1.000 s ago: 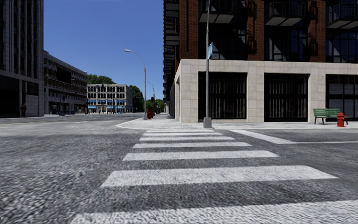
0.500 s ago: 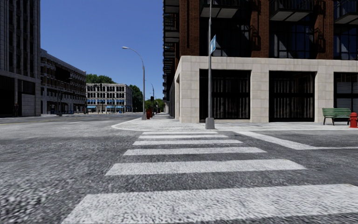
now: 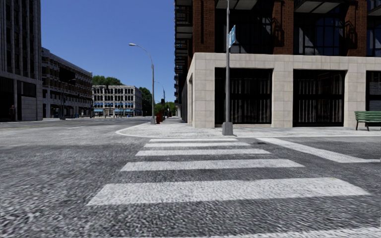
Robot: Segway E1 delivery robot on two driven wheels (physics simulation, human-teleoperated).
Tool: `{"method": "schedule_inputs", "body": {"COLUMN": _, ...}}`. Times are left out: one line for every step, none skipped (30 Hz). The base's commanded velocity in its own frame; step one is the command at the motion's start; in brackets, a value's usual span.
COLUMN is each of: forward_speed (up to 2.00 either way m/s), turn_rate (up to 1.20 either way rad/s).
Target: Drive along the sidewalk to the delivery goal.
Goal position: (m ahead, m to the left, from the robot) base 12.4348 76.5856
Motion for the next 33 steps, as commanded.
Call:
{"method": "schedule_inputs", "body": {"forward_speed": 1.17, "turn_rate": 0.18}}
{"method": "schedule_inputs", "body": {"forward_speed": 1.17, "turn_rate": 0.18}}
{"method": "schedule_inputs", "body": {"forward_speed": 1.22, "turn_rate": 0.18}}
{"method": "schedule_inputs", "body": {"forward_speed": 1.38, "turn_rate": 0.18}}
{"method": "schedule_inputs", "body": {"forward_speed": 1.68, "turn_rate": 0.18}}
{"method": "schedule_inputs", "body": {"forward_speed": 2.00, "turn_rate": 0.18}}
{"method": "schedule_inputs", "body": {"forward_speed": 2.00, "turn_rate": 0.18}}
{"method": "schedule_inputs", "body": {"forward_speed": 2.00, "turn_rate": 0.18}}
{"method": "schedule_inputs", "body": {"forward_speed": 2.00, "turn_rate": 0.18}}
{"method": "schedule_inputs", "body": {"forward_speed": 2.00, "turn_rate": 0.18}}
{"method": "schedule_inputs", "body": {"forward_speed": 2.00, "turn_rate": 0.18}}
{"method": "schedule_inputs", "body": {"forward_speed": 2.00, "turn_rate": 0.18}}
{"method": "schedule_inputs", "body": {"forward_speed": 2.00, "turn_rate": 0.18}}
{"method": "schedule_inputs", "body": {"forward_speed": 2.00, "turn_rate": 0.18}}
{"method": "schedule_inputs", "body": {"forward_speed": 2.00, "turn_rate": 0.18}}
{"method": "schedule_inputs", "body": {"forward_speed": 2.00, "turn_rate": 0.18}}
{"method": "schedule_inputs", "body": {"forward_speed": 2.00, "turn_rate": 0.18}}
{"method": "schedule_inputs", "body": {"forward_speed": 2.00, "turn_rate": 0.18}}
{"method": "schedule_inputs", "body": {"forward_speed": 2.00, "turn_rate": 0.19}}
{"method": "schedule_inputs", "body": {"forward_speed": 2.00, "turn_rate": 0.19}}
{"method": "schedule_inputs", "body": {"forward_speed": 2.00, "turn_rate": 0.22}}
{"method": "schedule_inputs", "body": {"forward_speed": 2.00, "turn_rate": 0.22}}
{"method": "schedule_inputs", "body": {"forward_speed": 2.00, "turn_rate": 0.23}}
{"method": "schedule_inputs", "body": {"forward_speed": 2.00, "turn_rate": 0.25}}
{"method": "schedule_inputs", "body": {"forward_speed": 2.00, "turn_rate": 0.26}}
{"method": "schedule_inputs", "body": {"forward_speed": 2.00, "turn_rate": 0.26}}
{"method": "schedule_inputs", "body": {"forward_speed": 2.00, "turn_rate": 0.26}}
{"method": "schedule_inputs", "body": {"forward_speed": 2.00, "turn_rate": 0.27}}
{"method": "schedule_inputs", "body": {"forward_speed": 2.00, "turn_rate": 0.27}}
{"method": "schedule_inputs", "body": {"forward_speed": 2.00, "turn_rate": 0.33}}
{"method": "schedule_inputs", "body": {"forward_speed": 2.00, "turn_rate": 0.36}}
{"method": "schedule_inputs", "body": {"forward_speed": 2.00, "turn_rate": 0.36}}
{"method": "schedule_inputs", "body": {"forward_speed": 2.00, "turn_rate": 0.36}}
